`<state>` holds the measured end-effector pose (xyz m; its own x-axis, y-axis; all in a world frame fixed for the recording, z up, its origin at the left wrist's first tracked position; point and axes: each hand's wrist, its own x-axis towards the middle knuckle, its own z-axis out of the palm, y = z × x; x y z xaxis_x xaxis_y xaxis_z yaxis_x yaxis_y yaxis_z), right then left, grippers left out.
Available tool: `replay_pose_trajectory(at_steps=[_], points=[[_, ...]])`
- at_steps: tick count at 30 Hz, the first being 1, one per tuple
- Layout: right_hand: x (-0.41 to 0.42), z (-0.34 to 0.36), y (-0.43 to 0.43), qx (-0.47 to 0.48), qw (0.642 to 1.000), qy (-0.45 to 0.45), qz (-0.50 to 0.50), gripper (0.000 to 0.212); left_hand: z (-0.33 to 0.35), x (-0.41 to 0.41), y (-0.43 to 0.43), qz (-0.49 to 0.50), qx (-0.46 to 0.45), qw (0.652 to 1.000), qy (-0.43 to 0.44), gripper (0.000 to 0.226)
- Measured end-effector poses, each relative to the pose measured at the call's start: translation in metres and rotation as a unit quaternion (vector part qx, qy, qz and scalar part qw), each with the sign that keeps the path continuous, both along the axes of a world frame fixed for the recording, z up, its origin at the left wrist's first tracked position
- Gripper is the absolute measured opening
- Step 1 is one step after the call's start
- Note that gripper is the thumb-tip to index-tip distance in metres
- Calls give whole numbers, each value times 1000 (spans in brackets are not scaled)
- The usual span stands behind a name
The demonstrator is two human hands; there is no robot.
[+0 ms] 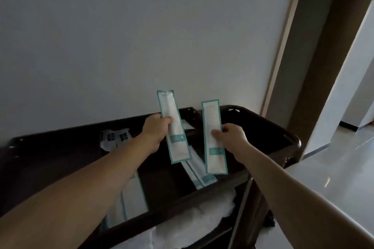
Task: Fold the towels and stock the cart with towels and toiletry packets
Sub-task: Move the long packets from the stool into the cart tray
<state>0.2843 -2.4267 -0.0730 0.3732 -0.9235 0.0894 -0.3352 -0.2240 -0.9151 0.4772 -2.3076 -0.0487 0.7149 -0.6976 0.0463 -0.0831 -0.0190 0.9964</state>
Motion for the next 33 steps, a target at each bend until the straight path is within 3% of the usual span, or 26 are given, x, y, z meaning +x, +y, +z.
replay_pose_trajectory(at_steps=[10, 19, 24, 27, 30, 33], points=[[17, -71, -72, 66, 949, 243, 187, 35, -26, -20, -42, 131, 55, 990, 10, 12], [21, -90, -84, 92, 936, 252, 229, 24, -31, -26, -49, 163, 59, 985, 11, 13], [18, -79, -81, -21, 904, 354, 240, 35, -33, -33, -47, 161, 67, 985, -1, 15], [11, -75, -76, -41, 901, 374, 216, 43, -35, -38, -46, 149, 72, 986, 6, 11], [9, -68, -72, -103, 924, 317, 186, 43, -37, -45, -49, 145, 71, 987, 17, 11], [16, -49, -69, -34, 972, 108, 206, 45, -37, -53, -54, 147, 77, 986, 19, 16]])
